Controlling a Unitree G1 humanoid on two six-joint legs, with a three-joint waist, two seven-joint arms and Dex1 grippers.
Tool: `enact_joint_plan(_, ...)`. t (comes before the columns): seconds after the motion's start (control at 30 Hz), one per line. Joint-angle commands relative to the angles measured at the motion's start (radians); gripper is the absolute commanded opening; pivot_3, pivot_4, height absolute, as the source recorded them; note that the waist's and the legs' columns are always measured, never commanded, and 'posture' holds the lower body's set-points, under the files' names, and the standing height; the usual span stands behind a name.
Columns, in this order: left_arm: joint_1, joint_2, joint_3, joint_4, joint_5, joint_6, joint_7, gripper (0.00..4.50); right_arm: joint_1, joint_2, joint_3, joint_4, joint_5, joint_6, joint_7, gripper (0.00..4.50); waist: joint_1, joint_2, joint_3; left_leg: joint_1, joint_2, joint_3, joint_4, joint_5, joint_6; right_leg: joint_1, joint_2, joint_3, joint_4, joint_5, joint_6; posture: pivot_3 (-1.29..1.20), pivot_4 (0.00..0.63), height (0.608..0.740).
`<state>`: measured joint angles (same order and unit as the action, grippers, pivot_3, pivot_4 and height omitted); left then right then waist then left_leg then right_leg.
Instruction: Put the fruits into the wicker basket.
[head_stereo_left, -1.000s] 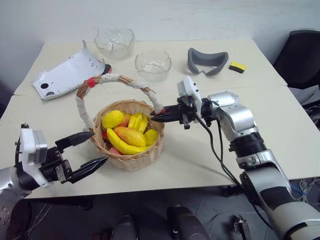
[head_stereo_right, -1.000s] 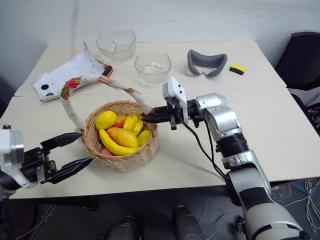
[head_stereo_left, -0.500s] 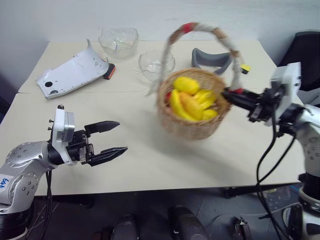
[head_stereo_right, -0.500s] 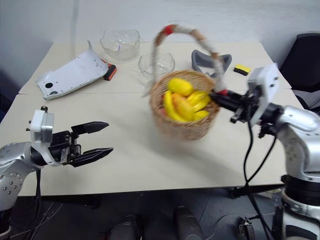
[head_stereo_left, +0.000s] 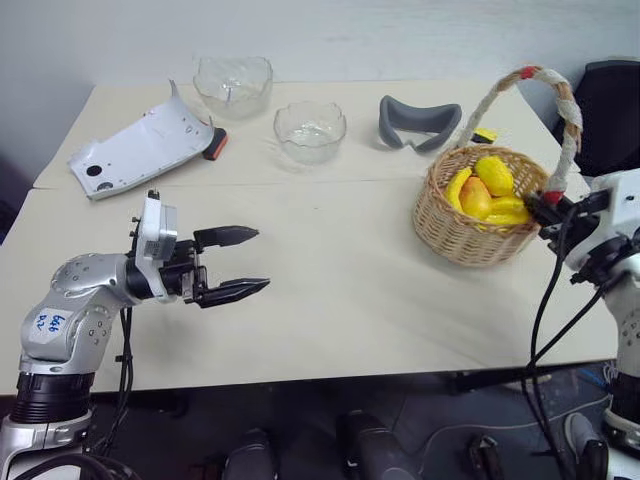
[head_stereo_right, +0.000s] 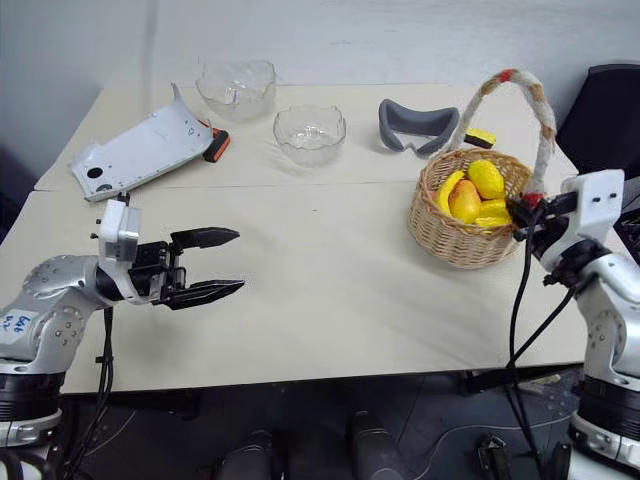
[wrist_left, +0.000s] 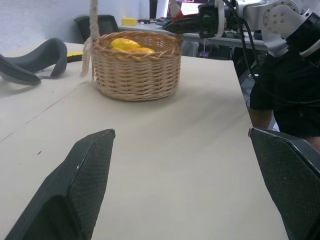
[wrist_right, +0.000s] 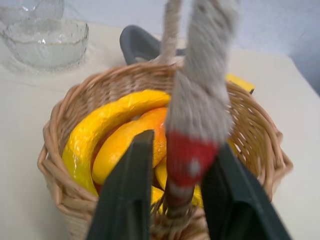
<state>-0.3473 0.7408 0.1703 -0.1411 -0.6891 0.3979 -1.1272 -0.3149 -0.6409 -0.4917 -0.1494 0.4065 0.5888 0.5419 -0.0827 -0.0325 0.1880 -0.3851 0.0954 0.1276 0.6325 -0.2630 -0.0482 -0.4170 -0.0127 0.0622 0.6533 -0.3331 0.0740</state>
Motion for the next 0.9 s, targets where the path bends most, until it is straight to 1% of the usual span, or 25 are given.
enact_joint_plan(0.03,-0.007,0.007,0.006,0.007,0.020,-0.033,-0.029,4.50,0.061,-0.064,-0.066,-0.074,-0.001,-0.018,0.004,2.57,0.002,0.000,0.000,0.000,0.000,0.000,0.000,0.000,0.000,0.000,0.000,0.000,0.000,0.000,0.000,0.00,0.150,0.740)
enact_joint_plan(0.07,-0.001,0.007,0.011,0.006,0.021,-0.037,-0.033,4.50,0.089,-0.085,-0.075,-0.096,-0.006,-0.016,0.011,2.88,0.005,0.000,0.000,0.000,0.000,0.001,0.000,0.000,0.000,0.000,0.000,0.000,0.000,0.000,0.000,0.00,0.150,0.740)
enact_joint_plan(0.13,-0.004,0.003,0.036,0.005,0.013,-0.036,-0.018,4.50,0.139,-0.126,-0.105,-0.137,0.000,-0.010,0.029,3.63,0.007,0.000,0.000,0.000,0.000,0.002,0.000,0.000,0.000,0.000,0.000,0.000,0.000,0.000,0.000,0.00,0.150,0.740)
enact_joint_plan(0.2,0.013,0.011,0.057,-0.002,0.023,-0.044,-0.003,4.50,0.195,-0.156,-0.157,-0.174,0.021,-0.039,0.074,4.35,0.008,0.000,0.000,0.000,0.000,0.002,0.000,0.000,0.000,0.000,0.000,0.000,0.000,0.000,0.000,0.00,0.150,0.740)
enact_joint_plan(0.23,0.034,0.017,0.067,-0.007,0.030,-0.049,-0.002,4.50,0.227,-0.165,-0.187,-0.190,0.032,-0.060,0.105,4.46,0.008,0.000,0.000,0.000,0.000,0.002,0.000,0.000,0.000,0.000,0.000,0.000,0.000,0.000,0.000,0.00,0.150,0.740)
enact_joint_plan(0.27,0.055,0.022,0.075,-0.010,0.039,-0.054,0.001,4.50,0.256,-0.172,-0.217,-0.200,0.041,-0.088,0.138,4.46,0.006,0.000,0.000,0.000,0.000,0.002,0.000,0.000,0.000,0.001,0.000,0.000,0.000,0.000,0.000,0.00,0.150,0.740)
enact_joint_plan(0.33,0.119,0.042,0.089,-0.006,0.082,-0.093,-0.006,4.50,0.349,-0.181,-0.283,-0.199,0.065,-0.175,0.266,4.46,0.002,0.000,0.000,0.001,0.001,0.002,-0.001,0.000,0.000,0.001,0.001,0.001,0.000,0.000,0.000,0.00,0.150,0.740)
enact_joint_plan(0.37,0.146,0.051,0.094,0.000,0.105,-0.116,-0.007,4.50,0.404,-0.191,-0.295,-0.187,0.055,-0.229,0.336,4.46,0.001,0.000,0.000,0.002,0.001,0.002,-0.002,-0.001,0.000,0.002,0.001,0.000,-0.001,0.000,0.000,0.00,0.150,0.740)
enact_joint_plan(0.43,0.200,0.062,0.107,0.017,0.146,-0.154,0.000,4.50,0.487,-0.199,-0.278,-0.134,0.040,-0.364,0.479,4.46,0.001,0.000,0.000,0.004,0.001,0.002,-0.002,-0.003,0.003,0.004,0.002,0.000,-0.002,0.000,0.000,0.00,0.150,0.740)
enact_joint_plan(0.5,0.271,0.066,0.110,0.052,0.212,-0.238,0.002,4.50,0.492,-0.173,-0.211,-0.096,0.050,-0.433,0.524,4.46,-0.004,-0.002,0.001,0.012,0.002,0.005,-0.004,-0.004,0.005,0.010,0.002,0.000,-0.004,0.000,0.000,0.00,0.150,0.740)
enact_joint_plan(0.57,0.331,0.056,0.116,0.086,0.265,-0.312,0.016,4.50,0.492,-0.155,-0.108,-0.085,0.041,-0.509,0.588,4.46,-0.012,-0.003,0.002,0.016,0.003,0.005,-0.004,-0.006,0.006,0.013,0.001,0.001,-0.006,0.000,-0.001,0.00,0.150,0.740)
enact_joint_plan(0.63,0.384,0.027,0.137,0.079,0.272,-0.343,0.050,4.50,0.478,-0.139,0.020,-0.067,-0.002,-0.607,0.649,4.46,-0.015,-0.004,0.002,0.018,0.004,0.005,-0.003,-0.006,0.007,0.017,-0.001,0.001,-0.009,0.001,-0.002,0.00,0.150,0.740)
enact_joint_plan(0.7,0.434,-0.001,0.150,0.051,0.284,-0.358,0.096,4.50,0.417,-0.087,0.149,-0.044,-0.039,-0.667,0.647,4.46,-0.016,-0.005,0.001,0.018,0.005,0.004,-0.004,-0.006,0.007,0.017,-0.006,0.001,-0.010,0.002,-0.004,0.00,0.150,0.740)
enact_joint_plan(0.8,0.498,-0.037,0.145,0.013,0.325,-0.388,0.156,4.50,0.307,-0.026,0.307,0.043,-0.120,-0.742,0.637,4.46,-0.015,-0.004,0.001,0.017,0.005,0.003,-0.004,-0.006,0.007,0.016,-0.008,-0.001,-0.008,0.002,-0.004,0.00,0.150,0.740)
enact_joint_plan(0.9,0.539,-0.063,0.140,-0.024,0.356,-0.407,0.205,4.50,0.223,0.014,0.401,0.139,-0.166,-0.818,0.637,4.46,-0.005,-0.004,0.001,0.016,0.003,0.004,-0.004,-0.006,0.008,0.014,-0.010,-0.001,-0.007,0.002,-0.004,0.00,0.150,0.740)
